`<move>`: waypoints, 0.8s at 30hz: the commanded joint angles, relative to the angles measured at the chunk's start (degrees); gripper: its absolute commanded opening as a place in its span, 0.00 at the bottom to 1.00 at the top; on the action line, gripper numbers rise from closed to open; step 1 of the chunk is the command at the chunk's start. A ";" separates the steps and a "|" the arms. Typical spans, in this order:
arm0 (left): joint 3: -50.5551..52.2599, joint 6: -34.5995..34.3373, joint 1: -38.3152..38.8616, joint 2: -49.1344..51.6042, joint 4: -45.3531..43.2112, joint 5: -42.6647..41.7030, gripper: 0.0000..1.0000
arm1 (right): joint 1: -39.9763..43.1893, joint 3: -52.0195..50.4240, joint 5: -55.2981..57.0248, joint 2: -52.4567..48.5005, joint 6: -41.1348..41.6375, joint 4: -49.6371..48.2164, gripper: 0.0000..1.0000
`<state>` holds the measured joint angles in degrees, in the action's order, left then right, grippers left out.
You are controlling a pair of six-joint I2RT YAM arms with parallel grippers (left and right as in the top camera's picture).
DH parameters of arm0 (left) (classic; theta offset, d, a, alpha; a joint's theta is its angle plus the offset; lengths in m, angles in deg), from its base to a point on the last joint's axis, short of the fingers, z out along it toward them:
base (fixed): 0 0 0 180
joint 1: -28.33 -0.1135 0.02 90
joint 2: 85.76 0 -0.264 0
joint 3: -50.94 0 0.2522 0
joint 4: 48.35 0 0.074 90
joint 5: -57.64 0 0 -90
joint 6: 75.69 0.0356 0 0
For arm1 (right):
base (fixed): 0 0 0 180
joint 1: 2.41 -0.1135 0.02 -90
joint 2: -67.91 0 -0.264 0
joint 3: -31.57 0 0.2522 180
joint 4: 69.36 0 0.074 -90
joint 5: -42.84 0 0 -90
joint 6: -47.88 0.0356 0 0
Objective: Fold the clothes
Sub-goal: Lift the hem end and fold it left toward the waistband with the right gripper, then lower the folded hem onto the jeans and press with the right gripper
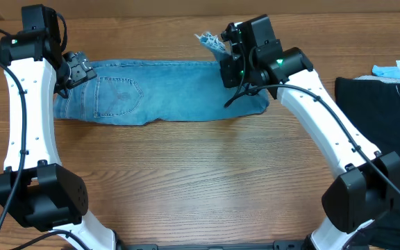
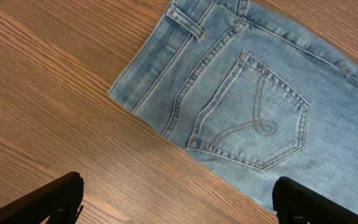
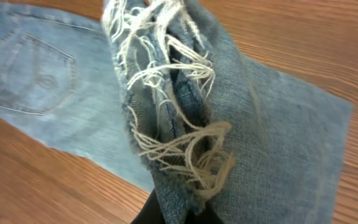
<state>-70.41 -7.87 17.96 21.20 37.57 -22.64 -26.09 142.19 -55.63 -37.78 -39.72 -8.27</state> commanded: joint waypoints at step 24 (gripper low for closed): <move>0.09 -0.13 -0.09 0.20 -0.07 0.79 1.00 | -7.21 0.61 -7.91 -14.86 20.37 -19.85 0.04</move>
<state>-70.41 -7.87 17.96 21.20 37.57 -22.64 -32.91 142.17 -63.01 -52.93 -20.38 -27.33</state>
